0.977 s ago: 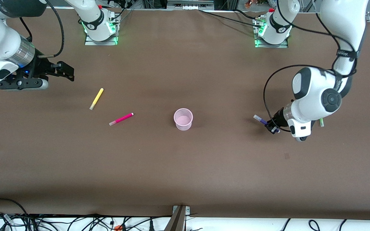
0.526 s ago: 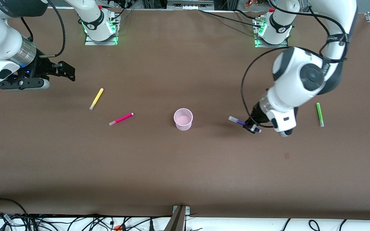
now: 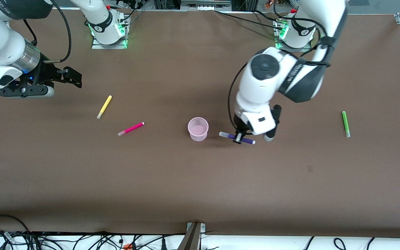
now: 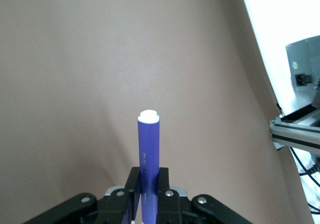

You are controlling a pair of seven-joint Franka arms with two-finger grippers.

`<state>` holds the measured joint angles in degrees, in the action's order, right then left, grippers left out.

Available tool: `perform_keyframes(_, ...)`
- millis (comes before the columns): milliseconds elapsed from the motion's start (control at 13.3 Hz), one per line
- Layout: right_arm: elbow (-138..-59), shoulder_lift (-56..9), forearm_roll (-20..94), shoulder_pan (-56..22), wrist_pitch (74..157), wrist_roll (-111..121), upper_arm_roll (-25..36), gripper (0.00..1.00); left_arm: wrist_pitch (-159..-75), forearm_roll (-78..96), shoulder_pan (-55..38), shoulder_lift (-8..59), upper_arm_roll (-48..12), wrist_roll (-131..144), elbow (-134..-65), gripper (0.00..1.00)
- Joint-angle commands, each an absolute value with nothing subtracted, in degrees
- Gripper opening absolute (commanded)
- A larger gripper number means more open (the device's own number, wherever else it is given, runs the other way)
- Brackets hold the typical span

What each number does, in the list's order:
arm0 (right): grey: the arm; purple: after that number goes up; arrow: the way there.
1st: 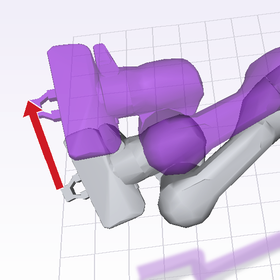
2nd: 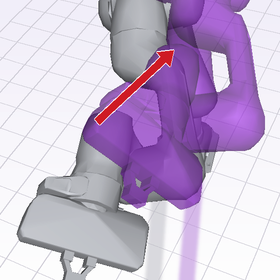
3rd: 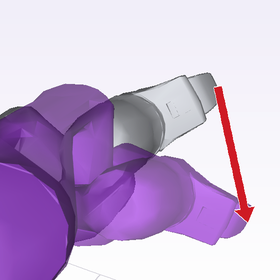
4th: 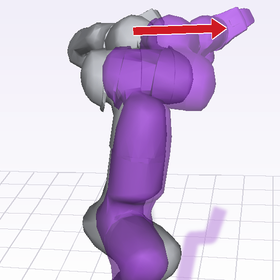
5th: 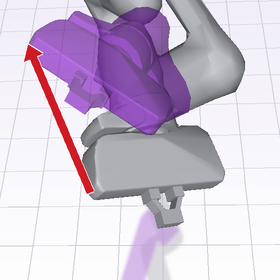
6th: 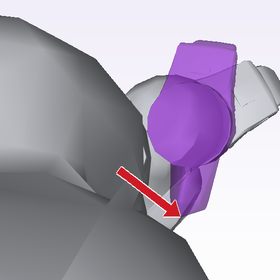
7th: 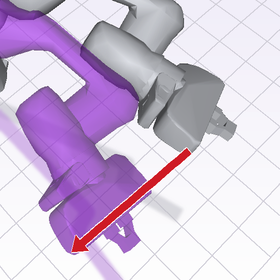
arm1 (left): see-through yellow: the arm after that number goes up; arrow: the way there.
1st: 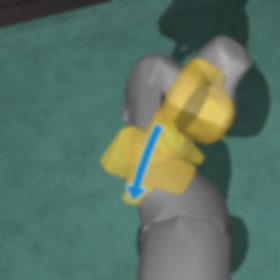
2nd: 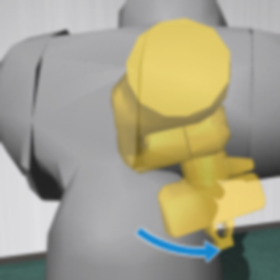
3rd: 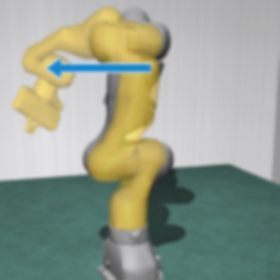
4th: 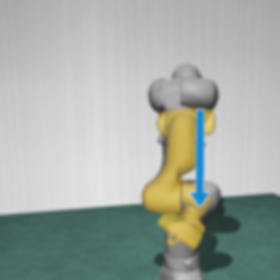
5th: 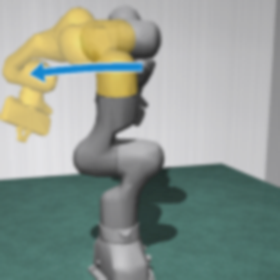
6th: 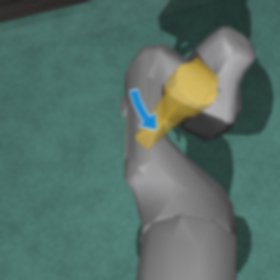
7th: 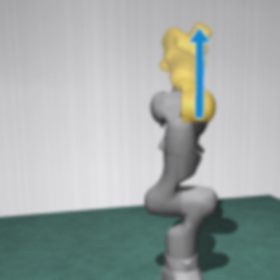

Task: Organize pens into pink holder with both arms
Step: 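Lift the blue marker upright and carry it over the pink cup, then drop the blue marker into the cup while the right gripper reaches the pink marker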

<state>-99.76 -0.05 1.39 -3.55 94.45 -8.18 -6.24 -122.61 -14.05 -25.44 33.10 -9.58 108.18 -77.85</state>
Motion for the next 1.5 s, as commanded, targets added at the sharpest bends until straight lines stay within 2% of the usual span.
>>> perform_keyframes(0,-102.1,1.4,2.1,-3.6,96.4,-10.3,-7.2,1.0,-121.8,-21.9,-30.1,41.6,-8.1,110.4,-67.6,0.0)
perform_keyframes(376,-102.7,-0.1,2.1,-4.0,97.6,-17.4,-8.8,1.0,-121.0,-33.8,-37.3,43.2,-6.9,111.0,-69.2,0.0)
perform_keyframes(526,-102.7,-1.2,2.4,-4.4,98.4,-19.4,-8.8,1.0,-117.8,-36.5,-40.2,43.3,-6.7,111.3,-71.2,0.0)
perform_keyframes(751,-102.7,-3.9,3.4,-5.5,99.6,-26.5,-8.9,1.0,-116.5,-40.7,-41.2,44.6,-6.7,112.8,-71.3,0.0)
perform_keyframes(977,-102.7,-10.1,3.8,-7.6,103.0,-36.8,-8.9,1.0,-116.5,-41.2,-43.8,46.9,-6.4,113.8,-71.3,0.0)
perform_keyframes(1277,-102.7,-19.7,4.2,-8.1,111.1,-51.0,-8.9,1.0,-116.5,-41.2,-47.3,48.3,-3.1,115.4,-71.3,0.0)
perform_keyframes(1428,-102.7,-23.2,8.5,-8.0,114.1,-54.2,-8.9,1.0,-116.5,-41.2,-47.5,48.3,-3.1,115.5,-71.2,0.01)
